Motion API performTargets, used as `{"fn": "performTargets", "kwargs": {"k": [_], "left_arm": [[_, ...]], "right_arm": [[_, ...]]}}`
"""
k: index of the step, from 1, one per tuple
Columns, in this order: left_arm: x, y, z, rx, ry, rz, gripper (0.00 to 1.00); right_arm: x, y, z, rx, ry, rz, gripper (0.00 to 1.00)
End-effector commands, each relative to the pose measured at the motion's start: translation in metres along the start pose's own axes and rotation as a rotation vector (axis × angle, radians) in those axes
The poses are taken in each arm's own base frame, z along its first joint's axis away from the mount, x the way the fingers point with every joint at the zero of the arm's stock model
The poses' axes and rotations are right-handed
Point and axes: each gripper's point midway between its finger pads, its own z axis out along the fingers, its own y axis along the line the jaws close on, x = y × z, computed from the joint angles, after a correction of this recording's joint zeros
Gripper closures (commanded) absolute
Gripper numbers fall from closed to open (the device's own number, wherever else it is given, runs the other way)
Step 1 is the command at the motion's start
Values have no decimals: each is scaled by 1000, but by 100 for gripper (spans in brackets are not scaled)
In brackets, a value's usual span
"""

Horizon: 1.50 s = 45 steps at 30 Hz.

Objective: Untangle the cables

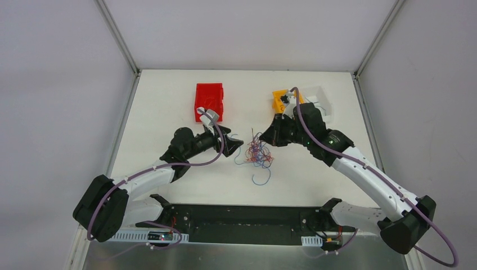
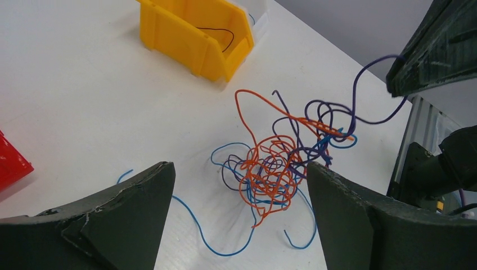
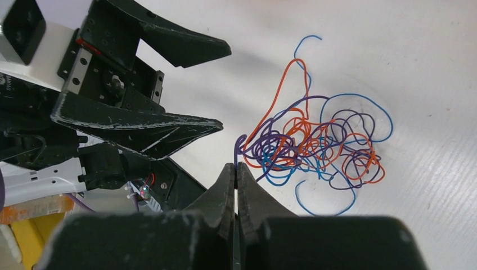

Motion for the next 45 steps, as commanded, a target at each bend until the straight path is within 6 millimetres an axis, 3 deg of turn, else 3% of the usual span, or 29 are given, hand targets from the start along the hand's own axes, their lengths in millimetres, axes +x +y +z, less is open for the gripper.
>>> {"fn": "performTargets", "kwargs": {"k": [1,8,22,26,30,32,34,35,36,39,42,45], "left_arm": [[-19,-8,5,30,-74,19,10],[-14,-7,11,39,-57,9,12],[-6,-12,22,92,-13,9,14],[-2,-17,27,124,8,-16,16],[-7,-23,22,150,-19,7,19],[-8,-24,22,158,-18,10,31],[-7,-26,26,176,-6,1,55],[-6,-27,28,183,3,-13,72],[-5,-27,31,182,19,-21,96],[1,11,33,-44,56,-46,100],[0,54,15,-314,48,-50,100],[1,88,-7,-538,41,-64,100]], "right_arm": [[-4,19,7,-40,10,-23,100],[-20,42,4,-83,-11,-63,100],[-71,88,-30,-189,-128,-112,100],[-72,94,-32,-214,-128,-101,100],[-73,88,-30,-178,-140,-93,100],[-74,86,-29,-169,-142,-87,100],[-74,89,-30,-181,-139,-81,100],[-75,90,-30,-187,-140,-79,100],[-76,91,-32,-190,-145,-82,100],[-89,69,-40,-58,-222,-79,100],[-107,19,-60,202,-360,-57,100],[-113,-41,-93,473,-508,9,100]]}}
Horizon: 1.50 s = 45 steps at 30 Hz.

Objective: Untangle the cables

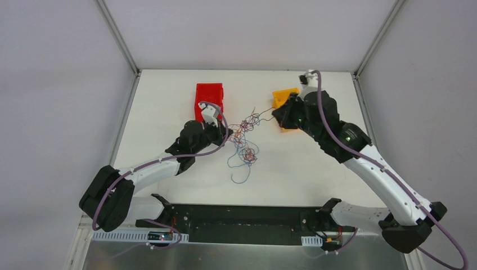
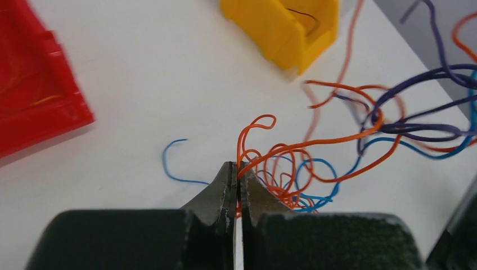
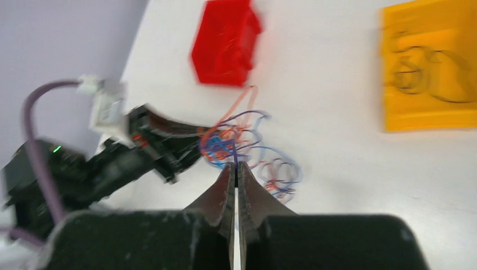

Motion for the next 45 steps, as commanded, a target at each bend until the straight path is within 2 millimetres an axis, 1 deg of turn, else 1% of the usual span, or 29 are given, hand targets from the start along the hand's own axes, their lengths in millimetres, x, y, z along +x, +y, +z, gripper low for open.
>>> {"fn": "performTargets", "kwargs": {"k": [1,3,5,7,10,14,15,16,18,20,22,23,24,25,26,28,29,30,31,32,35,38,40,41,42,43,45], "left_arm": [[-17,67,-24,-421,-59,-29,100],[-13,97,-42,-619,-62,-86,100],[-9,117,-56,-701,-56,-138,100],[-8,122,-61,-714,-66,-176,100],[-5,128,-64,-747,-62,-196,100],[-3,137,-72,-821,-62,-206,100],[-5,138,-75,-830,-72,-206,100],[-6,136,-75,-818,-82,-200,100],[-11,130,-73,-767,-103,-183,100],[-16,129,-76,-766,-123,-177,100],[-20,126,-78,-749,-129,-156,100],[-24,119,-75,-699,-130,-137,100],[-32,106,-67,-607,-153,-114,100],[-37,91,-60,-513,-164,-90,100],[-40,75,-54,-414,-171,-70,100],[-45,47,-45,-254,-164,-48,100],[-48,34,-43,-187,-155,-40,100],[-51,23,-41,-133,-148,-33,100],[-54,11,-39,-76,-140,-21,100],[-57,4,-39,-44,-134,-25,100],[-73,-18,-40,33,-129,-67,100],[-89,-38,-47,88,-99,-102,100],[-102,-54,-55,127,-50,-102,100],[-119,-66,-61,150,-34,-91,100],[-126,-75,-66,165,-4,-90,100],[-128,-80,-72,171,38,-100,100],[-141,-97,-81,223,58,-96,100]], "right_arm": [[-43,-95,-55,443,-317,67,100],[-43,-132,-77,577,-401,128,100],[-41,-160,-97,665,-470,185,100],[-37,-176,-110,702,-506,220,100],[-34,-189,-125,749,-554,246,100],[-39,-200,-148,832,-642,265,100],[-40,-201,-151,839,-651,264,100],[-41,-198,-149,819,-639,248,100],[-39,-189,-136,752,-591,233,100],[-34,-182,-120,700,-531,216,100],[-24,-169,-99,609,-428,169,100],[-17,-161,-87,554,-369,155,100],[-9,-153,-75,499,-311,147,96],[-1,-144,-65,442,-263,146,90],[9,-136,-55,384,-217,151,82],[27,-117,-37,249,-140,170,57],[34,-111,-30,200,-120,172,47],[45,-98,-22,118,-70,172,38],[54,-91,-16,66,-34,167,34],[62,-87,-10,37,2,148,31],[86,-78,12,3,109,43,28],[105,-66,39,-20,158,-86,27],[110,-56,57,-62,124,-160,27],[107,-47,67,-111,80,-185,27],[106,-39,75,-164,47,-200,26],[107,-32,82,-215,17,-211,26],[104,-24,96,-265,-39,-229,24]]}}
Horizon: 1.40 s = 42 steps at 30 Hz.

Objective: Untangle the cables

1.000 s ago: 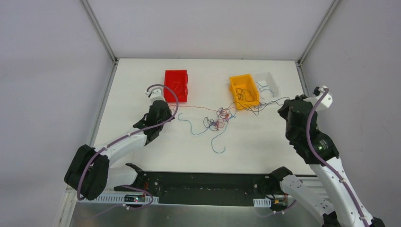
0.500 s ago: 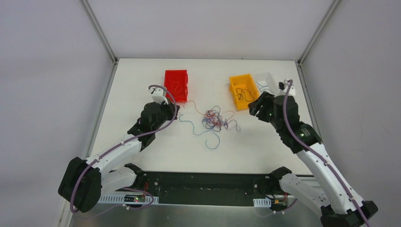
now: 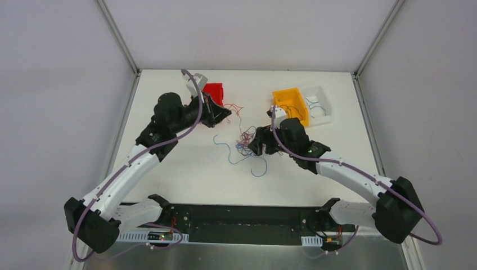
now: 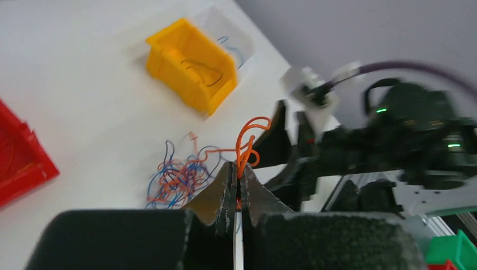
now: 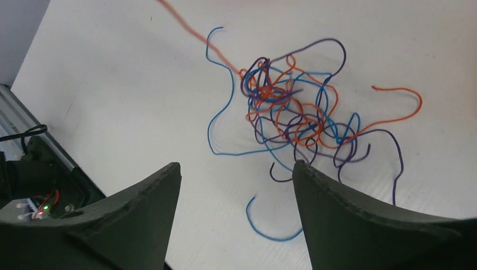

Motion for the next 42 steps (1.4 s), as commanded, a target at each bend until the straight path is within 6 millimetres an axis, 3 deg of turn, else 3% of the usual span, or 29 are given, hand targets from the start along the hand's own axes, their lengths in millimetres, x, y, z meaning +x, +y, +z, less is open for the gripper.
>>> {"fn": "performTargets", "kwargs": {"k": [1,5,9,12,15,17,18,20,22,25,32,36,39,40,42], "left_arm": [[-26,-61,-30,175,91,3,100],[-47,-88,-41,258,83,-1,100],[-62,-103,-46,302,73,4,100],[-75,-109,-47,303,64,8,100],[-96,-101,-53,198,6,46,100],[-112,-91,-63,99,-33,93,100],[-122,-84,-70,38,-52,124,100],[-137,-70,-86,-88,-73,168,100],[-154,-56,-103,-208,-125,203,100],[-172,-31,-127,-394,-196,237,100],[-172,19,-172,-725,-251,246,100],[-163,29,-179,-771,-247,234,100],[-155,30,-172,-756,-225,224,100],[-152,29,-168,-734,-210,225,100],[-140,18,-149,-623,-163,228,100]], "right_arm": [[-51,31,27,-170,-265,-127,22],[-62,41,53,-201,-323,-188,18],[-76,51,73,-211,-420,-227,18],[-75,52,92,-213,-404,-181,27],[-58,36,100,-149,-375,-92,41],[-46,5,99,-11,-375,33,51],[-40,-20,94,115,-385,122,57],[-18,-53,80,259,-360,272,70],[5,-73,63,324,-333,349,72],[23,-97,36,424,-328,399,71],[53,-162,-37,698,-295,555,82],[51,-175,-66,725,-303,614,75],[43,-171,-74,683,-344,609,62],[38,-167,-75,655,-349,593,65],[30,-157,-76,597,-353,555,82]]}}
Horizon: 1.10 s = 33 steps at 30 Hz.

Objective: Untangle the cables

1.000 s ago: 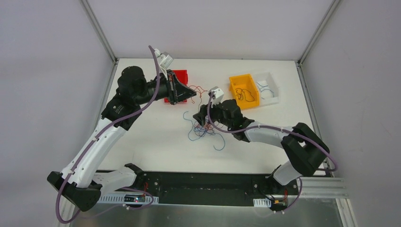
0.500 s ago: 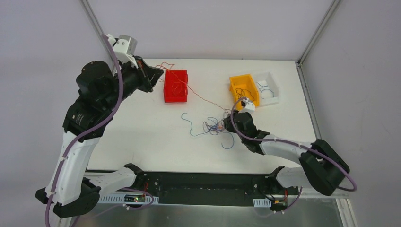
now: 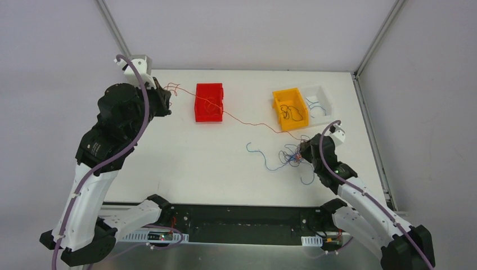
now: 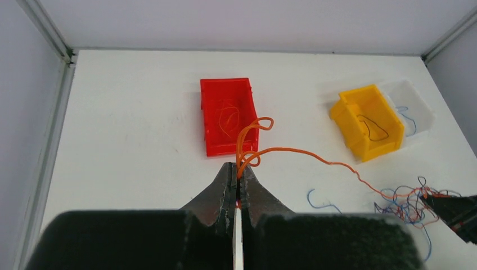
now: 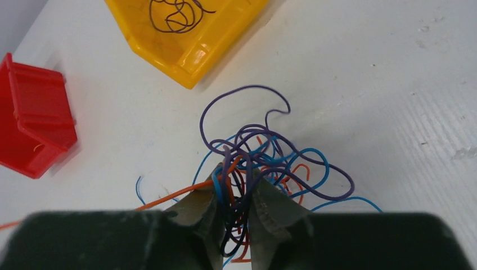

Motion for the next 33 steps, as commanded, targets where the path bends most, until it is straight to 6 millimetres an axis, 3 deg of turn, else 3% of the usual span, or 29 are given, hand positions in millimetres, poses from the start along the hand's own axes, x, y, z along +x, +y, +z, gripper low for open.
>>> {"fn": "performTargets", "kwargs": {"k": [1,3,5,10,14,19,24,26,28,29,33], "left_arm": [[17,-28,7,156,45,0,100],[38,-53,14,276,106,-25,100],[65,-64,24,314,181,-47,100],[123,-69,41,320,327,-69,100],[166,-61,48,278,410,-78,95],[207,-31,56,114,465,-64,84],[227,-9,60,3,483,-29,74],[230,-7,61,-7,487,-25,63],[230,-10,61,9,489,-32,39],[231,-14,61,30,490,-38,31],[234,-36,63,152,466,-72,22]], "right_arm": [[1,11,-13,-90,33,-58,87],[1,22,-18,-160,48,-84,95],[0,29,-22,-194,56,-100,97],[8,54,-35,-293,167,-184,97],[15,76,-43,-365,249,-251,97],[19,96,-48,-408,274,-342,97],[21,113,-47,-431,290,-399,96],[23,117,-45,-428,299,-417,96],[26,119,-42,-406,310,-432,96],[27,119,-40,-394,315,-441,96],[34,117,-36,-360,352,-474,96]]}}
